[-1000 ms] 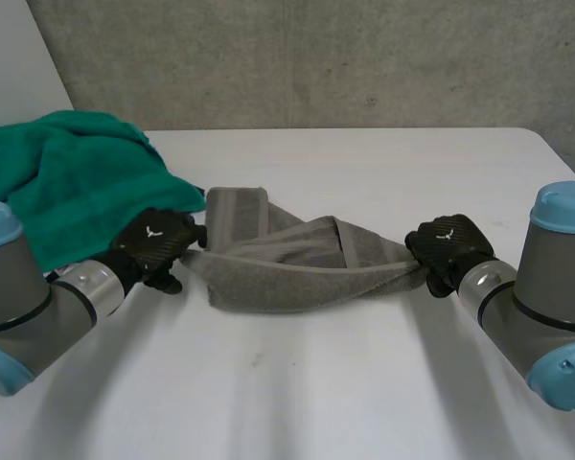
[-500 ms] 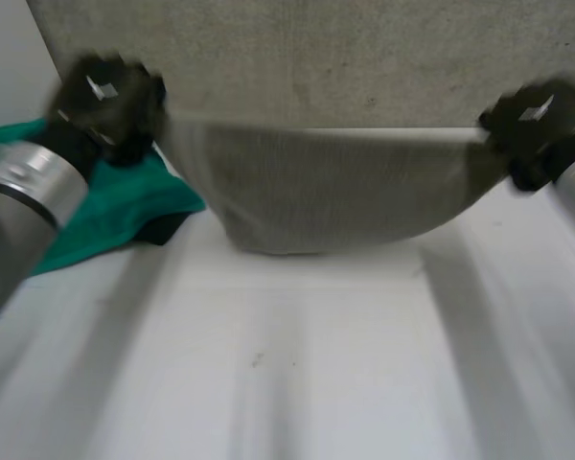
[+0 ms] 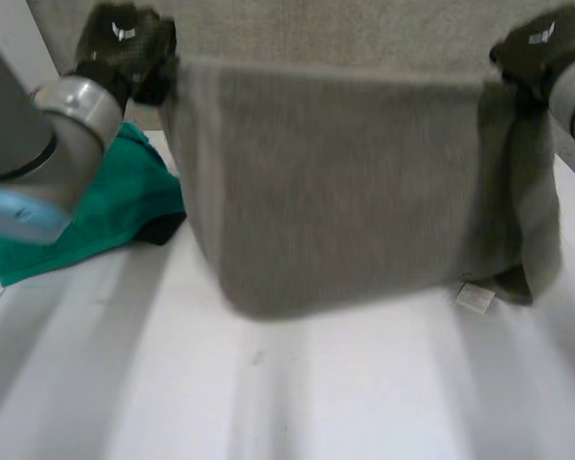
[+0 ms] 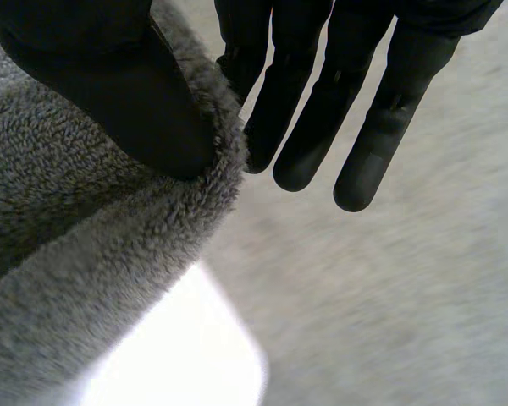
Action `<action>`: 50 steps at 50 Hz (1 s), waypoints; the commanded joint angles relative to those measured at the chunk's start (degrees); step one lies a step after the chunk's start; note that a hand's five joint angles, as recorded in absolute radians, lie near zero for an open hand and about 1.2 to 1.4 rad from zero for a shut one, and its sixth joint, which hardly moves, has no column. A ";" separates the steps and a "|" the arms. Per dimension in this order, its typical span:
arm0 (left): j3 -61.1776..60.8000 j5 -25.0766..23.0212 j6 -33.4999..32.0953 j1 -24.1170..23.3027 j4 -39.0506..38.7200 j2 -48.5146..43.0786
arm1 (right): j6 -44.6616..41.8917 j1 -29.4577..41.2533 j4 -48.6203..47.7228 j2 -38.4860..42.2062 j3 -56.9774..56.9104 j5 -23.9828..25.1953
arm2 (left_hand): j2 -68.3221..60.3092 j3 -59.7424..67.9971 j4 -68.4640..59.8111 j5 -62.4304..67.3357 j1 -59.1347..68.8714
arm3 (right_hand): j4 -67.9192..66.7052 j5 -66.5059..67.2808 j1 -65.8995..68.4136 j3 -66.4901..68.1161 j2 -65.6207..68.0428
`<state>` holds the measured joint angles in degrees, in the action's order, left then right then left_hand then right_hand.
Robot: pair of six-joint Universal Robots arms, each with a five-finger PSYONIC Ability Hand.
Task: Fold the laundry.
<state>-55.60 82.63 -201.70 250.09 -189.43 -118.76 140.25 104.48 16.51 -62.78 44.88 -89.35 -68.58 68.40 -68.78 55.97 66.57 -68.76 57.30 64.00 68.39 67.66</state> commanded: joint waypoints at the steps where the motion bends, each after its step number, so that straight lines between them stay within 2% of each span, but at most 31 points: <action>1: 19.04 5.08 1.65 -1.44 -15.41 -5.43 | 4.41 0.11 -20.52 3.11 -10.51 -3.72 | -11.42 11.60 -11.22 14.03 13.43 | -11.24 12.70 16.00 11.61 12.34; 3: 18.87 6.31 2.36 -1.80 -21.20 -5.08 | 5.47 0.11 -27.21 2.32 -9.64 -3.55 | -11.42 11.60 -11.22 14.03 13.43 | -11.24 12.70 16.00 11.61 12.34; 6: 17.82 6.93 2.45 -1.88 -23.00 -4.82 | 5.47 0.03 -28.99 0.48 -6.83 -2.50 | -11.42 11.60 -11.22 14.03 13.43 | -11.24 12.70 16.00 11.61 12.34; 10: 11.94 7.02 2.62 -2.15 -21.07 -3.85 | 5.82 -0.32 -26.54 -1.55 -1.31 -0.57 | -11.42 11.60 -11.22 14.03 13.43 | -11.24 12.70 16.00 11.61 12.34; 22: -21.19 5.88 2.18 -1.80 -20.27 1.33 | 6.35 -0.76 -17.04 -3.14 23.73 4.62 | -11.42 11.60 -11.22 14.03 13.43 | -11.24 12.70 16.00 11.61 12.34; 30: -39.03 1.58 1.31 -1.89 -20.45 3.44 | 6.44 -2.96 -16.07 0.20 35.71 7.35 | -11.42 11.60 -11.22 14.03 13.43 | -10.63 12.09 15.39 11.00 11.73; 32: -41.41 1.04 0.96 -1.80 -20.45 4.67 | 6.44 -3.31 -15.46 0.29 36.94 7.53 | -11.42 11.60 -11.22 14.03 13.43 | 4.77 -3.31 -0.01 -4.40 -3.66; 33: -42.56 0.78 0.87 -1.80 -20.45 5.37 | 6.52 -3.40 -14.50 0.29 37.65 7.53 | -11.42 11.60 -11.22 14.03 13.43 | 30.00 -28.54 -25.24 -29.63 -28.89; 35: -45.64 0.08 0.34 -1.80 -20.54 7.57 | 6.53 -4.01 -13.35 0.29 38.00 7.53 | -11.42 11.60 -11.22 14.03 13.43 | 56.04 -54.58 -51.28 -55.67 -54.94; 45: -51.27 -2.56 -0.01 -1.27 -20.98 14.25 | 8.63 -9.72 -3.88 -6.12 33.80 7.62 | -11.42 11.60 -11.22 14.03 13.43 | 58.52 -57.06 -53.76 -58.15 -57.42; 50: -51.45 -2.56 -0.01 -0.13 -20.80 15.66 | 9.68 -12.80 2.03 -6.21 33.08 8.23 | -11.42 11.60 -11.22 14.03 13.43 | 51.96 -50.51 -47.20 -51.59 -50.86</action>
<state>-107.06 80.11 -201.83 248.92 -210.40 -104.56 148.84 94.85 12.03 -68.28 79.40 -81.68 -68.69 68.46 -68.80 55.95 66.57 -12.31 2.68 12.96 12.20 12.25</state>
